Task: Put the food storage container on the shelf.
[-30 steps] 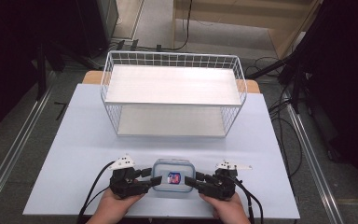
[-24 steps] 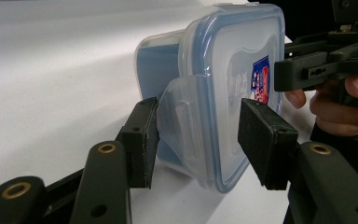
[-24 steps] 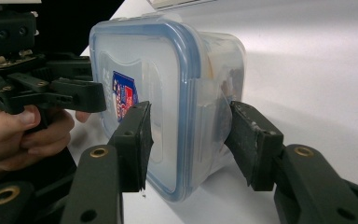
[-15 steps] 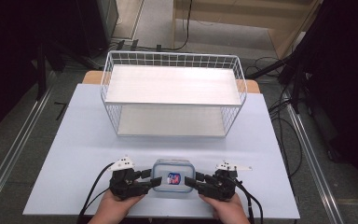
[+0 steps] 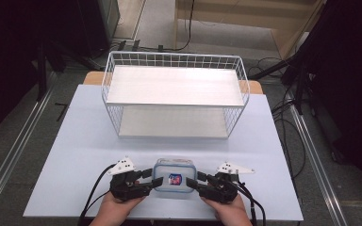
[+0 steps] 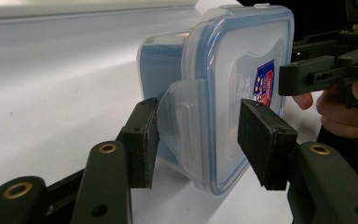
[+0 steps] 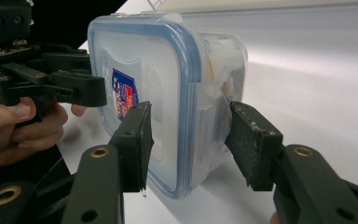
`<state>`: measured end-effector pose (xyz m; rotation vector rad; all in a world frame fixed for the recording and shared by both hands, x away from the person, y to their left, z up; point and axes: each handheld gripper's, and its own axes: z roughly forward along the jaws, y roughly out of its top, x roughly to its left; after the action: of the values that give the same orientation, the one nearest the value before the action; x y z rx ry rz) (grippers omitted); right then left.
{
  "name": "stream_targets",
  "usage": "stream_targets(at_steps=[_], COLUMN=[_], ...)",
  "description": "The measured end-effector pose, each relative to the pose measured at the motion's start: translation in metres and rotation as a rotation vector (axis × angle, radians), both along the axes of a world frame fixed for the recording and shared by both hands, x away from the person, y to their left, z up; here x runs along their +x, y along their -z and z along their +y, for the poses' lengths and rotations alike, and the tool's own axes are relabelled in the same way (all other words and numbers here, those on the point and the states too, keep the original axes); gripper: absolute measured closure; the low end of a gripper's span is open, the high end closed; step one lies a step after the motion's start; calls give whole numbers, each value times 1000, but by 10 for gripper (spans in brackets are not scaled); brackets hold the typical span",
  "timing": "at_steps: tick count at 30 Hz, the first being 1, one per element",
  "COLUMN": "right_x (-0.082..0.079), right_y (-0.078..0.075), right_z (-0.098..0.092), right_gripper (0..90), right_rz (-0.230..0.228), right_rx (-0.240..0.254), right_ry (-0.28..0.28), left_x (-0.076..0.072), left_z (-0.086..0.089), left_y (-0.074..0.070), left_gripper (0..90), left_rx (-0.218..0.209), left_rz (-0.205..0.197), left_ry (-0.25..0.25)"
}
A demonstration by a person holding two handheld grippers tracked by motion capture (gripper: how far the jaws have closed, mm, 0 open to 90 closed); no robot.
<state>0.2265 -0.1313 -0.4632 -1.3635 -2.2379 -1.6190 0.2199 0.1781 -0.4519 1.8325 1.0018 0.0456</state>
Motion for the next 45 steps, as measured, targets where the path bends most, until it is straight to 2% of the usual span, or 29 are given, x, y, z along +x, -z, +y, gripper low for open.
stream_targets(at_steps=[1,3,7,8,9,10,11,12,13,16,19,20,21,23,25,32,36,38,42,45], right_x=[-1,-1,-3,-3,-3,-3,-3,-3,-2,-2,-1,0,0,0,0,0,1,1,2,2], right_y=[-3,-4,-10,-12,-13,-13,-16,-18,-20,-23,-30,-34,-36,-38,-45,-57,-67,-69,-80,-84], right_z=[0,0,0,-1,-1,-1,-1,0,-1,0,0,0,0,1,2,3,1,1,-1,-1], right_gripper=[515,515,514,513,513,513,512,512,510,510,510,510,510,510,509,509,508,508,508,507], right_rz=[-11,-22,-75,-87,-98,-98,-118,-133,-147,-162,-191,-214,-222,-227,-263,-315,-361,-368,-420,-433], right_rx=[0,1,5,6,9,9,9,6,3,2,9,8,7,8,8,15,23,27,41,45], right_ry=[0,2,8,10,11,11,9,11,10,14,19,20,19,22,24,37,49,54,68,71], left_x=[-1,-2,-4,-4,-5,-5,-5,-5,-5,-5,-4,-4,-4,-4,-4,-2,0,1,3,4], left_z=[0,0,-2,-2,-3,-3,-3,-3,-4,-4,-4,-4,-3,-3,-2,-2,-4,-5,-6,-7], left_y=[-2,-4,-11,-11,-14,-14,-17,-17,-21,-25,-30,-32,-36,-39,-45,-56,-67,-69,-79,-85], left_gripper=[497,497,496,496,496,495,496,495,495,495,494,494,494,494,494,493,493,493,493,493], left_rx=[-1,1,3,3,3,3,12,12,17,10,7,7,12,13,10,1,2,2,-2,-3], left_rz=[-21,-30,-80,-80,-100,-100,-122,-122,-147,-156,-185,-198,-219,-231,-258,-310,-349,-357,-391,-410], left_ry=[-2,-4,-12,-12,-15,-15,-14,-14,-16,-21,-21,-19,-19,-22,-27,-22,-19,-20,-16,-16])
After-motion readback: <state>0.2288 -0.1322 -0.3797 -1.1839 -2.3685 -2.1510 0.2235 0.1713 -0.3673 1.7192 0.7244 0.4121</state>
